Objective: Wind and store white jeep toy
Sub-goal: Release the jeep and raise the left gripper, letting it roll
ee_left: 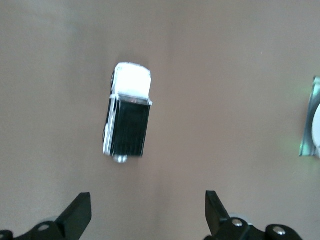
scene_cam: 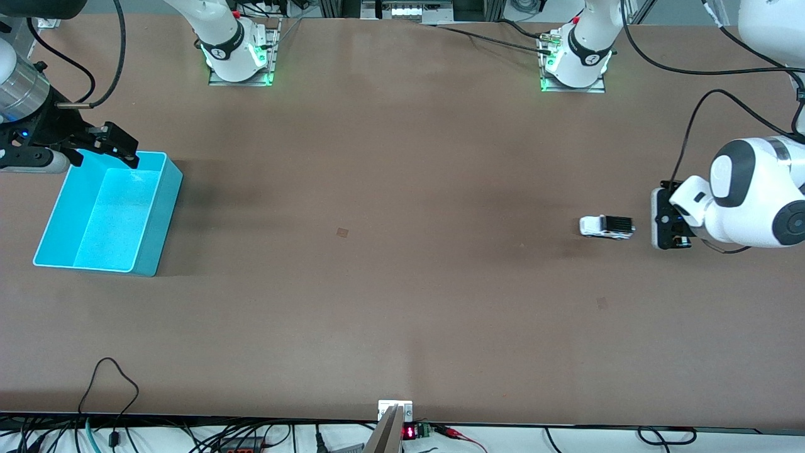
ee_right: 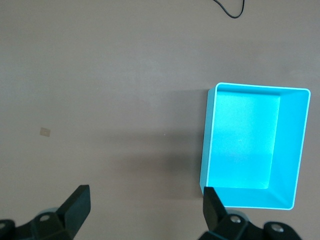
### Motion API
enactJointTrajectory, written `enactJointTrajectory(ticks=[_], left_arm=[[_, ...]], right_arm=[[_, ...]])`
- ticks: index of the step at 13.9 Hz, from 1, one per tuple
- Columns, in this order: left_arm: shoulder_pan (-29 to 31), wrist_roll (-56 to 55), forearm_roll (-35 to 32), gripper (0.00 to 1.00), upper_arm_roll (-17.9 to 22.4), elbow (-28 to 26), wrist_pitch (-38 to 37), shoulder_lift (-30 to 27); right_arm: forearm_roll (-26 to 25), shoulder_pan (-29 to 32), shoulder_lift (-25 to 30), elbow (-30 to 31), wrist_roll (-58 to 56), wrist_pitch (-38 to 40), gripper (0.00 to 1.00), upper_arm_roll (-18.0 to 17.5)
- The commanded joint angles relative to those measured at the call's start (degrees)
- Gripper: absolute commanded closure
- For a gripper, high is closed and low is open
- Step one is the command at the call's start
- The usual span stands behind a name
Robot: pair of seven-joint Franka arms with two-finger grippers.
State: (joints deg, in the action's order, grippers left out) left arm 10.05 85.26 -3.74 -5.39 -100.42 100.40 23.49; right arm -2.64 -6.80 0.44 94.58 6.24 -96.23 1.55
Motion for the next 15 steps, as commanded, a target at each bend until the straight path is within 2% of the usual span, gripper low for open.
enactJointTrajectory(ticks=[1, 3, 6, 8, 11, 13, 15], left_arm=[[-0.82, -9.02, -1.09, 0.0, -2.33, 5.12, -8.34, -0.37], [-0.91, -16.58, -1.09, 0.0, -3.75, 9.26, -15.12, -0.38], [-0.82, -26.95, -0.83, 0.0, -5.24, 14.18, -21.27, -0.64], [-0.99, -37.48, -0.48, 0.0, -6.12, 16.39, -22.35, -2.83], [-4.67, -57.16, -0.21, 0.0, -5.17, 15.43, -20.43, -8.1], [-8.02, -69.3, 0.05, 0.0, -1.05, 14.47, -17.11, -9.77], [-9.07, -79.15, 0.32, 0.0, -0.24, 8.96, -9.74, -15.11]], right_arm=[[1.06, 0.47, 0.61, -0.01, -0.97, 0.7, 0.0, -0.06], [1.06, 0.47, 0.61, -0.01, -0.97, 0.7, 0.0, -0.06], [1.06, 0.47, 0.61, -0.01, -1.05, 0.7, 0.0, -0.06], [1.06, 0.47, 0.61, -0.01, -1.06, 0.7, 0.0, -0.06], [1.06, 0.47, 0.61, -0.01, -1.06, 0.7, 0.0, -0.06], [1.06, 0.65, 0.52, 0.08, -1.14, 0.7, 0.0, -0.06], [1.06, 0.73, 0.52, 0.08, -1.14, 0.7, 0.0, -0.06]])
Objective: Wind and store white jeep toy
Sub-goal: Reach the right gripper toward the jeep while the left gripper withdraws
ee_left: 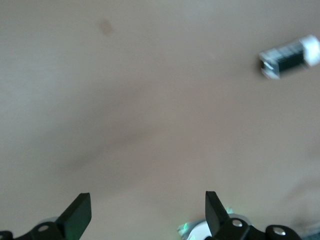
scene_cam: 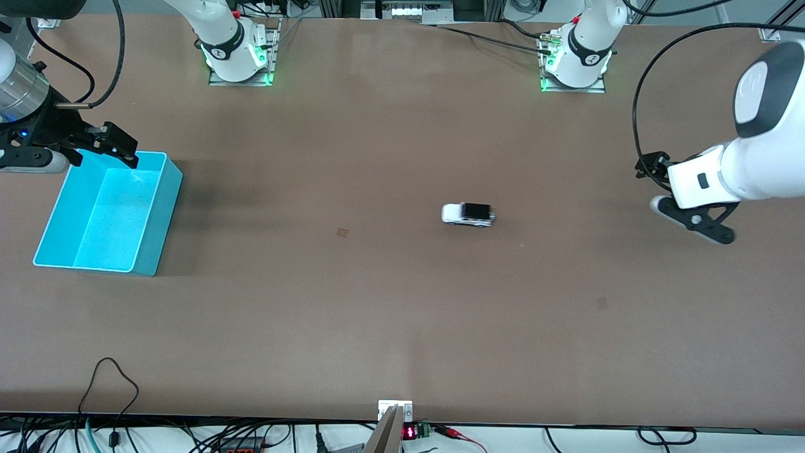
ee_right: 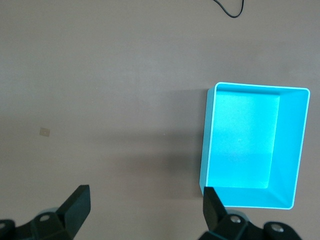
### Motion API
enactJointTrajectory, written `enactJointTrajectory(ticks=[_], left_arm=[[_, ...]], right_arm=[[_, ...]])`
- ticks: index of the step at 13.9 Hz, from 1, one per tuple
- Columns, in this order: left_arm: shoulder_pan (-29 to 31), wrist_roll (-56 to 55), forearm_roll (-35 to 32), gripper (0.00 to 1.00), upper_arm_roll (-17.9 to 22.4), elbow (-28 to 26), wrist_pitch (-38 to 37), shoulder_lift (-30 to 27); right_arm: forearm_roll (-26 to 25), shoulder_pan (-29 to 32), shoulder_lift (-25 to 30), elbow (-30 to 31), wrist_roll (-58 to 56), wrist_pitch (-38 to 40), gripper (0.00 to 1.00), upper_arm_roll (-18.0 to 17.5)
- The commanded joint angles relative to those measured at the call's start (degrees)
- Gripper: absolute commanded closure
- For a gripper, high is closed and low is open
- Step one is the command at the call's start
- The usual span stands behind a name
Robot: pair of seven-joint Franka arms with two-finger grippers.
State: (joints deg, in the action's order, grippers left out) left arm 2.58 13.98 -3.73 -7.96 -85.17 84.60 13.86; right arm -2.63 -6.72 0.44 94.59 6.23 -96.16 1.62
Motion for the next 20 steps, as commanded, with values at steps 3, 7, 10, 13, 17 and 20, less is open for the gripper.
enactJointTrajectory(ticks=[3, 7, 10, 13, 17, 20], left_arm=[[-5.82, -16.26, 3.11, 0.0, 9.25, -11.42, 14.26, -10.51], [-6.45, -9.88, 3.2, 0.0, 11.56, -14.22, 15.78, -14.19], [-6.19, -8.71, 2.42, 0.0, 11.13, -15.31, 12.64, -15.89], [-6.18, -7.49, 2.32, 0.0, 10.95, -11.78, 9.89, -14.3], [-6.27, -7.3, 2.41, 0.0, 10.95, -11.78, 8.04, -14.39], [-6.19, -7.48, 2.41, 0.0, 10.86, -11.69, 7.87, -14.48]], right_arm=[[1.05, 0.65, 0.44, -0.02, -1.13, 0.54, 0.0, -0.04], [1.14, 0.74, -0.26, -0.01, -1.04, 0.54, 0.0, -0.04], [1.05, 0.65, -1.4, 0.25, -1.39, 1.32, 0.0, -0.13], [1.14, 0.22, -2.73, 0.69, -1.65, 2.47, 0.0, -0.3], [1.93, -0.57, -5.36, 2.79, -21.57, 2.12, 0.0, -0.74], [2.02, -2.94, -5.63, 6.48, -32.54, 0.11, 0.0, -0.83]])
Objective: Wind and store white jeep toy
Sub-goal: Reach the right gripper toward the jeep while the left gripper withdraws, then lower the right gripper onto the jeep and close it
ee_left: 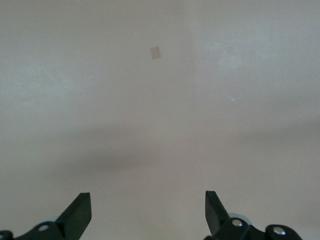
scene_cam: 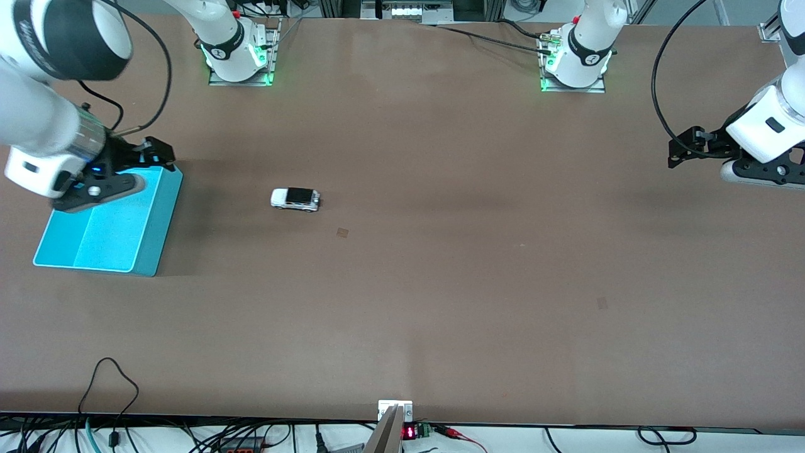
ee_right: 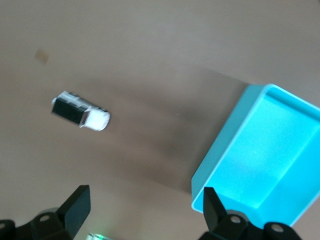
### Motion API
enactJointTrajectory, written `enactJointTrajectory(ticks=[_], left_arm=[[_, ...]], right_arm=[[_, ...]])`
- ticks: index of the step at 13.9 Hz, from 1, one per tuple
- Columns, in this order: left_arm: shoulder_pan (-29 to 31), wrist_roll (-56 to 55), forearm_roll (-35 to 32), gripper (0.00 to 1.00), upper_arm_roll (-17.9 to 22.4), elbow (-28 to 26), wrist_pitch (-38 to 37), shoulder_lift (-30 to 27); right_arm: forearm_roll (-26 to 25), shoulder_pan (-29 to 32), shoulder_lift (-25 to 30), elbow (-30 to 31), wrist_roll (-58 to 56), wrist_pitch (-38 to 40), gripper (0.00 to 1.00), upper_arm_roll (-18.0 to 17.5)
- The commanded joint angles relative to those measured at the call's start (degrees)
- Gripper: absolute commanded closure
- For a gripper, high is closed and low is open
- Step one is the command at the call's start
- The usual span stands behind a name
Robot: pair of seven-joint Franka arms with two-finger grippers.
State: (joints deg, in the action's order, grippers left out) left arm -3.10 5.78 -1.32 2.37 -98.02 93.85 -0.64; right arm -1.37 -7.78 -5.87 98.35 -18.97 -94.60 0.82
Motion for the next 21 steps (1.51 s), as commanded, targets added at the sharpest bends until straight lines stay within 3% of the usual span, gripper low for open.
enactJointTrajectory(ticks=[1, 8, 14, 21], left_arm=[[-0.5, 0.81, 0.0, 0.0, 0.62, 1.25, -2.61, -0.06], [-0.24, 0.64, 0.71, 0.0, 0.71, 2.57, -4.2, 0.02], [-0.15, 0.64, 0.53, 0.0, 0.62, 2.57, -4.38, 0.11], [-0.59, 0.72, 0.62, 0.0, -0.17, 3.62, -6.4, 0.11]], right_arm=[[0.58, -2.41, 0.69, 4.37, -11.58, -3.12, 0.0, -0.03], [0.66, -4.97, 0.34, 22.21, -42.53, -29.29, 0.0, -0.2], [2.69, -8.56, -2.82, 32.5, -40.28, -44.16, 0.0, -0.29], [2.69, -14.9, -7.83, 36.37, -32.63, -55.75, 0.0, -0.2]])
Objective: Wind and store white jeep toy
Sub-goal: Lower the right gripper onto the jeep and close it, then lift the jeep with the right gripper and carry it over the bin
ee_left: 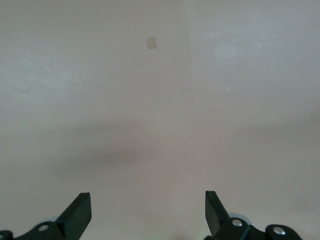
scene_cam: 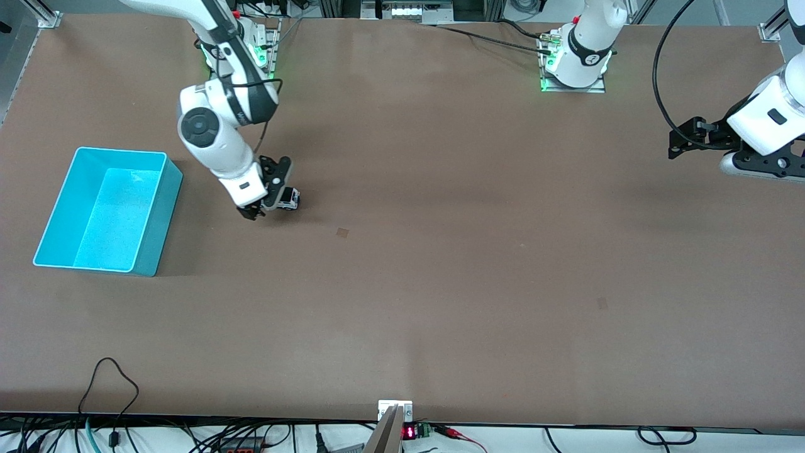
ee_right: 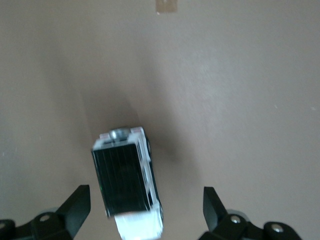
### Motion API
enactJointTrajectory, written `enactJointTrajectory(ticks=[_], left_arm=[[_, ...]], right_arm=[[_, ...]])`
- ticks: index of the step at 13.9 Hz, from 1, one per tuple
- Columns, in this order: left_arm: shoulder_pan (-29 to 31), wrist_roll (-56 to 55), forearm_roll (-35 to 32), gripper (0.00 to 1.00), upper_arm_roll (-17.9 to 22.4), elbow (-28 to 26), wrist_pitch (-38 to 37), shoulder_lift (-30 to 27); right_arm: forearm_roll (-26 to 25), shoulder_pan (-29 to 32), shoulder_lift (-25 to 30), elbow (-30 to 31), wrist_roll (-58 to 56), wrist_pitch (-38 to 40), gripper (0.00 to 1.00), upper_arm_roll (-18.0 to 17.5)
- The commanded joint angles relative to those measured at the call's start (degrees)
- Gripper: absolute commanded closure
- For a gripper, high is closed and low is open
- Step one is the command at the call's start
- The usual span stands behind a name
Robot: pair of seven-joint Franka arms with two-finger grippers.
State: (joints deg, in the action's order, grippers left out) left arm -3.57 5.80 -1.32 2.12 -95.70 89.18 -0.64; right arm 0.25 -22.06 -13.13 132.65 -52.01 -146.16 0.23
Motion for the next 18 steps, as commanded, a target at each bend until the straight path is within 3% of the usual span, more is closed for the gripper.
enactJointTrajectory(ticks=[1, 15, 16, 17, 18], left_arm=[[-0.12, 0.7, 0.61, 0.0, 0.08, 1.31, -1.82, 0.11], [-0.39, 0.7, 0.7, 0.0, -0.1, 1.39, -1.91, 0.03], [-0.39, 0.96, 0.7, 0.0, -0.18, 1.39, -1.91, 0.03], [-0.39, 0.88, 0.61, 0.0, -0.62, 1.39, -1.91, 0.03], [-0.39, 0.79, 0.61, 0.0, -0.63, 1.39, -1.91, 0.03]], right_arm=[[1.07, -0.87, -0.93, 3.39, 0.5, -6.4, 0.0, 0.39], [0.98, -4.04, -1.63, 7.53, 8.24, -12.05, 0.01, 0.56], [0.81, -4.13, -1.63, 7.53, 7.8, -12.13, 0.12, 0.56], [0.72, -4.13, -1.63, 7.53, 7.45, -12.13, 0.3, 0.56], [0.63, -4.13, -1.63, 7.53, 6.4, -12.22, 0.54, 0.56]])
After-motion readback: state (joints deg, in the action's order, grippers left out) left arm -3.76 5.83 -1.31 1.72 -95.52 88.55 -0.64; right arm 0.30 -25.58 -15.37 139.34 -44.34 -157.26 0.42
